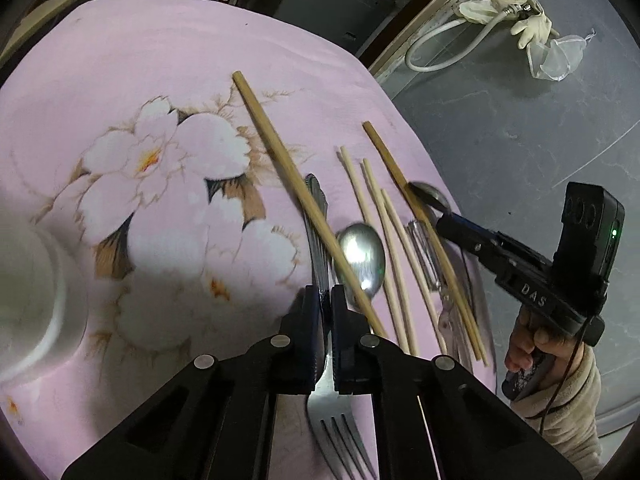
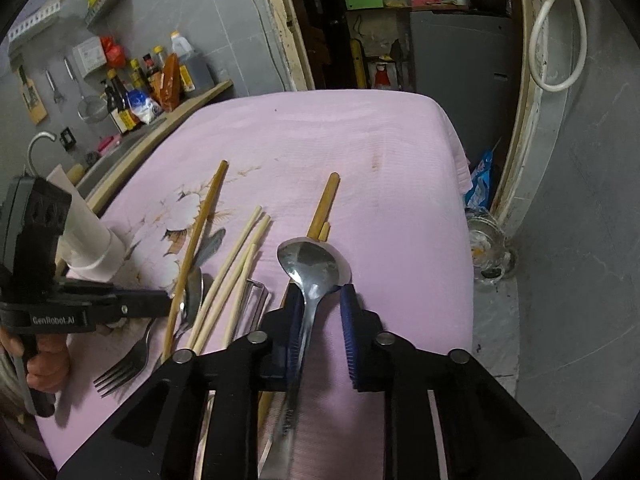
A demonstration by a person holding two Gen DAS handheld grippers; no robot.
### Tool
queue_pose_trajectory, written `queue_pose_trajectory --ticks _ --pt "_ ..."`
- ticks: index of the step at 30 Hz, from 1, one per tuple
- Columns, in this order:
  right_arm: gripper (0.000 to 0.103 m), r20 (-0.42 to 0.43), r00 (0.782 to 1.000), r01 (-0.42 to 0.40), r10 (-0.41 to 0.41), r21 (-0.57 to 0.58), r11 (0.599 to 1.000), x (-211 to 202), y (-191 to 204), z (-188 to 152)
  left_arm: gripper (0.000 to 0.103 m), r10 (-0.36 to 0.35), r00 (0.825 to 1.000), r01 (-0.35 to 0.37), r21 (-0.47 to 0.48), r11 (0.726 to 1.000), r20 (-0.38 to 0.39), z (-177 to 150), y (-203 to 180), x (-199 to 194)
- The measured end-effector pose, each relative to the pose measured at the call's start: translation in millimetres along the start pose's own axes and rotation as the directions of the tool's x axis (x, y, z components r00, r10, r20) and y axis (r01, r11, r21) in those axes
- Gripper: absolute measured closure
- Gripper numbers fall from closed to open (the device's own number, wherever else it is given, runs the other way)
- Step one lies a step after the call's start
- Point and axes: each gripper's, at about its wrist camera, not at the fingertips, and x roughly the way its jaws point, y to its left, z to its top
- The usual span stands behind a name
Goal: Organize utensils
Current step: 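Grasp the metal fork with the left tool while the right tool grasps the steel spoon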
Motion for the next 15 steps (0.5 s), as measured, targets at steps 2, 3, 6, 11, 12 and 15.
queue_pose_trajectory --ticks 2,3,6,11,12,15 --pt "0.095 0.005 1.000 -0.005 0.005 -0.005 1.000 -2.6 1.9 -2.1 0.100 0.019 1.000 -0.019 0.019 1.000 0.001 -7.9 -3.6 -6.8" --pt "0.095 0.007 1.000 -0.007 0.007 -0.010 1.000 -4.1 2.9 -3.3 0.100 0.025 1.000 -0.025 0.032 0.999 0.001 -11.2 -4.7 -9.5" --pt "0.096 0.007 1.000 -0.008 0.008 -0.019 1.000 -7.7 4.2 -7.3 0.099 0.031 0.999 -0.030 0.064 0.997 -0.018 -18.6 -5.1 -12.9" --pt "0.095 -0.014 1.000 -0.023 0.023 -0.015 1.000 -4.2 3.8 -6.5 0.097 0.041 0.998 -0.033 0.128 0.991 -0.057 -16.6 -8.3 -9.7" --pt "0.095 -0.030 0.999 -0.026 0.025 -0.015 1.000 -1.3 4.0 -5.7 0.097 0.041 0.997 -0.031 0.137 0.990 -0.065 -14.1 -9.1 -8.5" --pt "0.095 -0.055 0.998 -0.013 0.012 -0.025 1.000 7.4 6.0 -3.8 0.097 0.021 0.996 -0.010 0.125 0.992 -0.089 -7.9 -6.9 -4.1"
